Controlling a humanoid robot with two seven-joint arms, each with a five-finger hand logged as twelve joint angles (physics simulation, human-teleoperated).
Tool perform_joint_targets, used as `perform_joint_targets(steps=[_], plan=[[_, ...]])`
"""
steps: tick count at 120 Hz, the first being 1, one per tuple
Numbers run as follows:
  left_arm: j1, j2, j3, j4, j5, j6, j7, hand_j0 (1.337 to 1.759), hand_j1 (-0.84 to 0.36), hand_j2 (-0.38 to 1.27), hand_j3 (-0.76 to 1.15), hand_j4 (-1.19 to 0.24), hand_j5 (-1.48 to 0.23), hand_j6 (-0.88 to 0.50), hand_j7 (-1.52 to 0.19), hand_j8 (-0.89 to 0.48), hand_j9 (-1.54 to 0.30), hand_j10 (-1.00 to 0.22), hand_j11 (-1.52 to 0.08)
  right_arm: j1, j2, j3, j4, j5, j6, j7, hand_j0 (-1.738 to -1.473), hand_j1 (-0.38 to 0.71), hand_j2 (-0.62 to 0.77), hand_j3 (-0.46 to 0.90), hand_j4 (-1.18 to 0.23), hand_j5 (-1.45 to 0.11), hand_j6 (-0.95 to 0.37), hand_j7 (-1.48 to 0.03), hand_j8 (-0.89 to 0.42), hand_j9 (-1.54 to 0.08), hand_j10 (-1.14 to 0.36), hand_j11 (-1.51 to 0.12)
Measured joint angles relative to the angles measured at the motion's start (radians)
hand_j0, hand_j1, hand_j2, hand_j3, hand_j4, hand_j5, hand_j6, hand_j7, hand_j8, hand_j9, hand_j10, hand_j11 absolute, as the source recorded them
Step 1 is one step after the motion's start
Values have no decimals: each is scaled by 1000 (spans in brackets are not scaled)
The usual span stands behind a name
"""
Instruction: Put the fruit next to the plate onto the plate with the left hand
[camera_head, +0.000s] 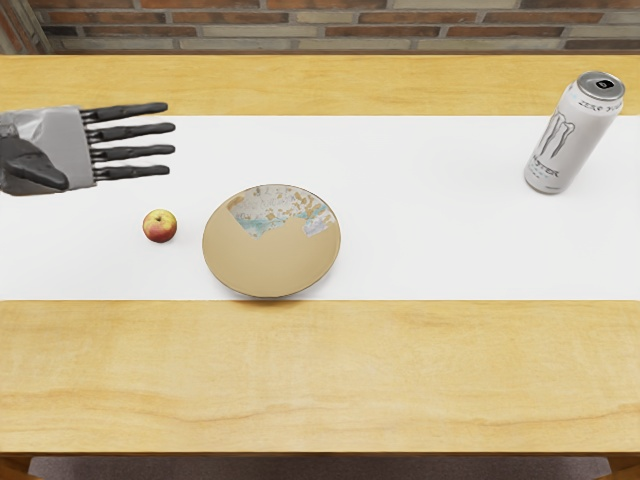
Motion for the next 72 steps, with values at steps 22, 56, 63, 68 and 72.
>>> perform_joint_targets(steps=[22,56,63,68,72], plan=[[-2,2,-1,-27,-5,0,0,1658,335,2,0,-3,-17,-4,-12,-6,-15,-3,-15,0,0,0,1,0,1,0,-1658,-349,0,0,0,0,0,0,0,0,0,0],[-83,-183,-19,-124,548,46,0,1658,324,4,0,-18,-27,-17,-26,-18,-27,-18,-27,0,0,0,1,-1,1,0,-1658,-349,0,0,0,0,0,0,0,0,0,0],[-72,-215,-21,-135,732,109,0,1658,321,5,0,-21,-31,-21,-30,-22,-31,-21,-31,0,0,0,1,-1,1,0,-1658,-349,0,0,0,0,0,0,0,0,0,0],[-70,-227,-21,-139,860,154,0,1658,319,5,0,-24,-33,-24,-32,-24,-33,-24,-33,0,0,0,1,-1,1,0,-1658,-349,0,0,0,0,0,0,0,0,0,0],[-61,-241,-20,-142,955,184,0,1658,318,5,0,-25,-34,-25,-34,-25,-34,-25,-34,0,0,0,1,-1,1,0,-1658,-349,0,0,0,0,0,0,0,0,0,0]])
